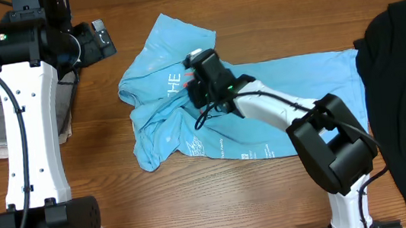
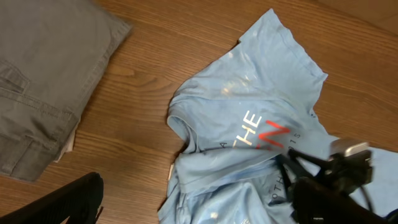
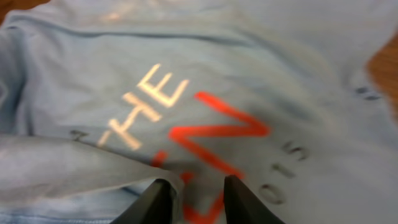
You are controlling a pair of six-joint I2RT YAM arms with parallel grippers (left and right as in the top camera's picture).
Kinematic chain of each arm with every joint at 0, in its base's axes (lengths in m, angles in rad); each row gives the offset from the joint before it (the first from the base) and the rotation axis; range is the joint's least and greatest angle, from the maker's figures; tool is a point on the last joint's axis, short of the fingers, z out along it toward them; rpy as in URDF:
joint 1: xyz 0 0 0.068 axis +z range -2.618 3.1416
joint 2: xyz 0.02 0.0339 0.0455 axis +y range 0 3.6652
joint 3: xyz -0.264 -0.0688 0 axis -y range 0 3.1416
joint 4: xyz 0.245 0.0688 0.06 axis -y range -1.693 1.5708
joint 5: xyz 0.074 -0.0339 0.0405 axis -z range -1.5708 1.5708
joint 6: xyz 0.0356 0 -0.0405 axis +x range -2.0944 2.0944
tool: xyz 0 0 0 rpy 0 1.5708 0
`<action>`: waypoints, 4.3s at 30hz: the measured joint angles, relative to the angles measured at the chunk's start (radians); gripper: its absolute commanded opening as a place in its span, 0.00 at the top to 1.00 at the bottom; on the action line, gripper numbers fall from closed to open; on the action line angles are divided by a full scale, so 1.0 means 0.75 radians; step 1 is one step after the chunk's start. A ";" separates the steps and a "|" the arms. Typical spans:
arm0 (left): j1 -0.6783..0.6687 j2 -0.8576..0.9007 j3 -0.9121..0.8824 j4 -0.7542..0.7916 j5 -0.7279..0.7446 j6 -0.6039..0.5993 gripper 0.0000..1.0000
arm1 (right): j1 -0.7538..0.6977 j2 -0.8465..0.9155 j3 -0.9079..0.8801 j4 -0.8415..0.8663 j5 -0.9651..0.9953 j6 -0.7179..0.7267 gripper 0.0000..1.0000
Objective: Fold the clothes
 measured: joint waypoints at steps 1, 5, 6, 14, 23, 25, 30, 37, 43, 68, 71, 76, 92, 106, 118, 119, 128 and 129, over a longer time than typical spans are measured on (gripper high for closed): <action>0.000 0.000 0.000 0.000 0.001 0.000 0.00 | -0.014 0.000 0.001 0.002 0.001 0.007 0.32; 0.000 0.000 0.000 0.000 0.001 0.000 0.00 | -0.065 -0.004 0.004 -0.015 -0.025 0.049 0.00; 0.000 0.000 0.000 0.001 0.000 0.000 0.00 | -0.070 -0.009 0.004 -0.021 -0.033 0.057 0.00; 0.000 0.000 0.000 0.000 0.000 0.000 0.00 | -0.094 -0.279 0.006 -0.254 -0.047 0.121 0.00; 0.000 0.000 0.000 0.074 0.000 0.000 0.00 | -0.311 -0.619 0.026 -0.696 0.010 0.189 0.00; 0.000 0.000 0.000 0.143 0.001 0.000 0.00 | -0.332 -0.615 0.026 -0.710 0.015 0.193 0.00; 0.000 0.000 0.000 0.160 0.001 0.000 0.00 | -0.337 -0.611 0.026 -0.715 0.016 0.198 0.00; 0.000 0.000 0.002 -0.002 0.054 0.000 0.07 | -0.337 -0.611 0.026 -0.716 0.017 0.203 0.00; -0.033 -0.001 -0.062 -0.317 0.140 0.001 0.96 | -0.338 -0.611 0.026 -0.717 0.017 0.207 0.00; -0.379 -0.001 -1.194 0.299 0.031 -0.324 0.96 | -0.338 -0.611 0.026 -0.716 0.017 0.208 0.00; -0.348 -0.001 -1.208 0.376 0.023 -0.348 0.96 | -0.337 -0.611 0.026 -0.715 0.016 0.208 0.00; -0.326 -0.001 -1.273 0.520 0.013 -0.369 0.96 | -0.337 -0.611 0.026 -0.716 0.016 0.208 0.00; -0.067 -0.001 -1.362 0.322 -0.326 -0.386 0.96 | -0.337 -0.611 0.026 -0.716 0.016 0.208 0.00; 0.035 -0.061 -1.186 0.203 -0.184 -0.203 0.96 | -0.338 -0.611 0.026 -0.715 0.016 0.208 0.00; -0.194 -0.105 -1.324 0.518 0.104 -0.156 0.96 | -0.337 -0.611 0.026 -0.716 0.017 0.208 0.00; -0.200 -0.105 -1.344 0.537 0.105 -0.163 0.96 | -0.337 -0.611 0.026 -0.716 0.016 0.208 0.00; -0.202 -0.105 -1.477 0.662 0.042 -0.198 0.96 | -0.337 -0.611 0.026 -0.717 0.017 0.208 0.00; -0.202 -0.105 -1.487 0.664 0.027 -0.201 0.96 | -0.338 -0.611 0.026 -0.715 0.016 0.208 0.00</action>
